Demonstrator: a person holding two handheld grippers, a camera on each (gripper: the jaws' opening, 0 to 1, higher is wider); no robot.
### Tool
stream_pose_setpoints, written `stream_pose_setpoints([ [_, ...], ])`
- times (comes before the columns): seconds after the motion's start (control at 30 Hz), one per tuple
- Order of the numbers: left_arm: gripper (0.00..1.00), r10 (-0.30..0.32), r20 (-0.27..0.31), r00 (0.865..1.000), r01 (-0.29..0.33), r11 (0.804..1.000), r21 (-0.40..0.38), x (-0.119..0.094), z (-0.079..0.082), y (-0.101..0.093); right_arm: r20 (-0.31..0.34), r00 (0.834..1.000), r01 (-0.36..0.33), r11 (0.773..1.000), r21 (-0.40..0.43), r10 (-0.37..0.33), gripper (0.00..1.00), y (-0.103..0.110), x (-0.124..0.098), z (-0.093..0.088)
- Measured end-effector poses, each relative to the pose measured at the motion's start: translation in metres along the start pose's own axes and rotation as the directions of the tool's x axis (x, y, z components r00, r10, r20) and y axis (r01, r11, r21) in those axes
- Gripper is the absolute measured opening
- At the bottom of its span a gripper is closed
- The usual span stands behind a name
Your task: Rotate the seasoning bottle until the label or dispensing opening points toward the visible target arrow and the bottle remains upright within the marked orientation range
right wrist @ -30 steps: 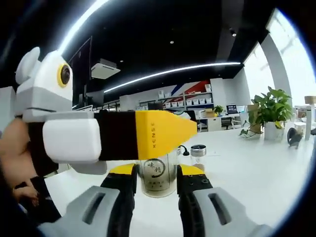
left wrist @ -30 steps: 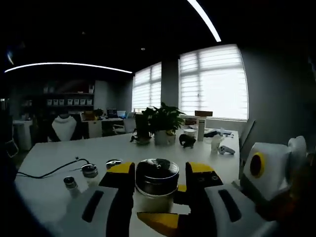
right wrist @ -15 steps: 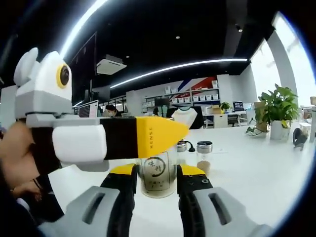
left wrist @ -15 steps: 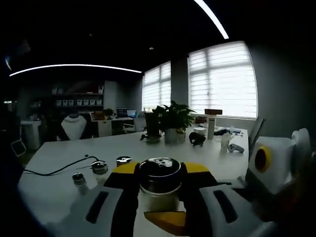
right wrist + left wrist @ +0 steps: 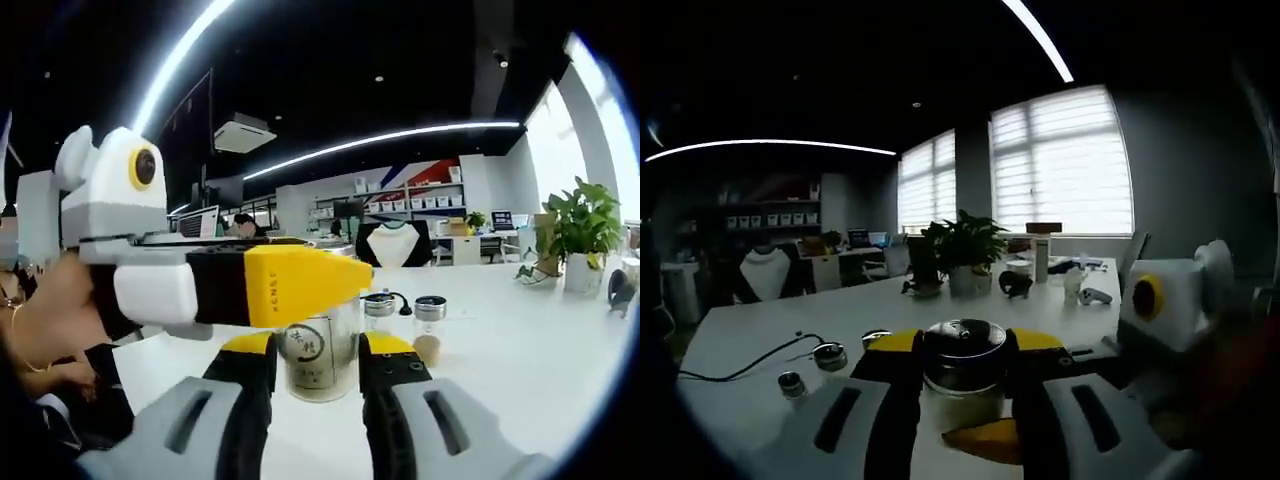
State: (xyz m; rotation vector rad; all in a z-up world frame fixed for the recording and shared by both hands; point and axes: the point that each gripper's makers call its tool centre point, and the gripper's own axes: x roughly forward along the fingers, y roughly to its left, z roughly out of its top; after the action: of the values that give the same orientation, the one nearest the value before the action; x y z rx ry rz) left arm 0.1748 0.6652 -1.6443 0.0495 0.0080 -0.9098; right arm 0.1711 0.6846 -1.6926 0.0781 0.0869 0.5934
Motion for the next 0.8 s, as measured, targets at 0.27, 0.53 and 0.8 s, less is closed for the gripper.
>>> stream_pose_setpoints([
  [0.27, 0.34, -0.17, 0.038, 0.985, 0.172, 0.984, -0.053, -0.013, 0.011, -0.001, -0.001, 0.995, -0.095, 0.995, -0.016, 0.095, 0.45, 0.004, -0.006, 0.009],
  [0.53, 0.34, -0.33, 0.04, 0.943, 0.332, 0.936, -0.118, -0.019, 0.011, -0.01, -0.024, 0.984, -0.179, 0.984, 0.006, 0.179, 0.46, 0.017, -0.01, 0.001],
  [0.8, 0.34, -0.415, 0.039, 0.909, 0.416, 0.9, -0.129, -0.022, 0.008, -0.022, -0.035, 0.977, -0.212, 0.977, 0.004, 0.212, 0.45, 0.024, -0.011, 0.0],
])
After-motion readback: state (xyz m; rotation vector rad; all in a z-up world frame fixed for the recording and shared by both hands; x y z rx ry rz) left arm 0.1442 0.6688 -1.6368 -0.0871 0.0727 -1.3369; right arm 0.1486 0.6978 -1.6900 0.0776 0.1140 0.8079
